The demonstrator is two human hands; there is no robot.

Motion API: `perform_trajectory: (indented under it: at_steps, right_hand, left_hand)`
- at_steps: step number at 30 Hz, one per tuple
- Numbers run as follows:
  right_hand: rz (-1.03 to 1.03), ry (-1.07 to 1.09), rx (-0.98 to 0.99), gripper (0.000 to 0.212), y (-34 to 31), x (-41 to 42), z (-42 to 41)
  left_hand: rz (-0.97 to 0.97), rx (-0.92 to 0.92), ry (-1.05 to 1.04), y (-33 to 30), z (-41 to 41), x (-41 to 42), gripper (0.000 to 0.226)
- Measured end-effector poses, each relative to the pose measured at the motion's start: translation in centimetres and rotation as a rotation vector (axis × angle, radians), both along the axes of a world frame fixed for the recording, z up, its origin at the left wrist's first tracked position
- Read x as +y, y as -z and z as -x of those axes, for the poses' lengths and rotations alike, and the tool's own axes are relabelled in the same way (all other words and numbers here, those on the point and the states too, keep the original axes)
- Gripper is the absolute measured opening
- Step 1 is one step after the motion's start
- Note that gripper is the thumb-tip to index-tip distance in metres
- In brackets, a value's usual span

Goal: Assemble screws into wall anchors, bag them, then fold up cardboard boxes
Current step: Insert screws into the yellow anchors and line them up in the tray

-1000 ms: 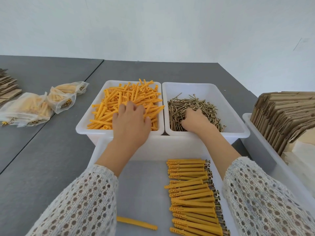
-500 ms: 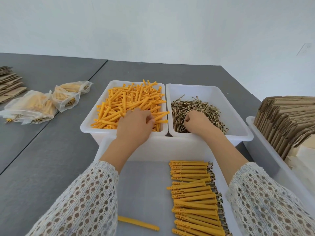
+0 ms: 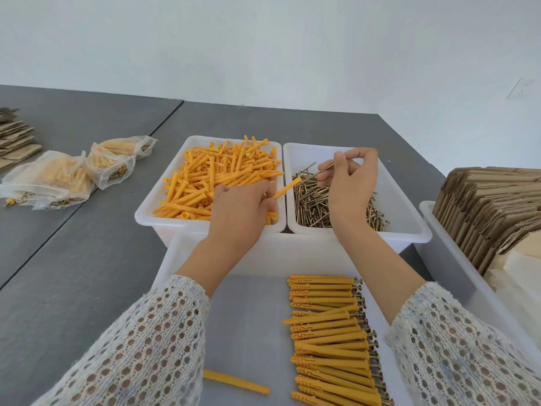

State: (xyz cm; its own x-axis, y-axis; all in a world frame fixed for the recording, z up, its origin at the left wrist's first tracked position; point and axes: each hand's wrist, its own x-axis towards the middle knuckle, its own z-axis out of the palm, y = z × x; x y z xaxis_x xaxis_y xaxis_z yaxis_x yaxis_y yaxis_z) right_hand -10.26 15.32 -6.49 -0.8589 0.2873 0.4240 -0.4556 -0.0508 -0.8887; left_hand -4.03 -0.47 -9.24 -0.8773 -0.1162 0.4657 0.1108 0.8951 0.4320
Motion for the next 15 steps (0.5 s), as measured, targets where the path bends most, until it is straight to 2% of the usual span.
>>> perform_trajectory:
  at_steps: [5, 15]
  right_hand:
    - [0.014, 0.022, 0.059, 0.011, -0.34, -0.28, -0.54]
    - [0.049, 0.041, 0.024, 0.011, -0.40, -0.08, -0.33]
  left_hand:
    - [0.006, -0.008, -0.026, 0.10, 0.08, -0.03, 0.009]
    - [0.004, -0.031, -0.041, -0.04, 0.09, 0.04, 0.010]
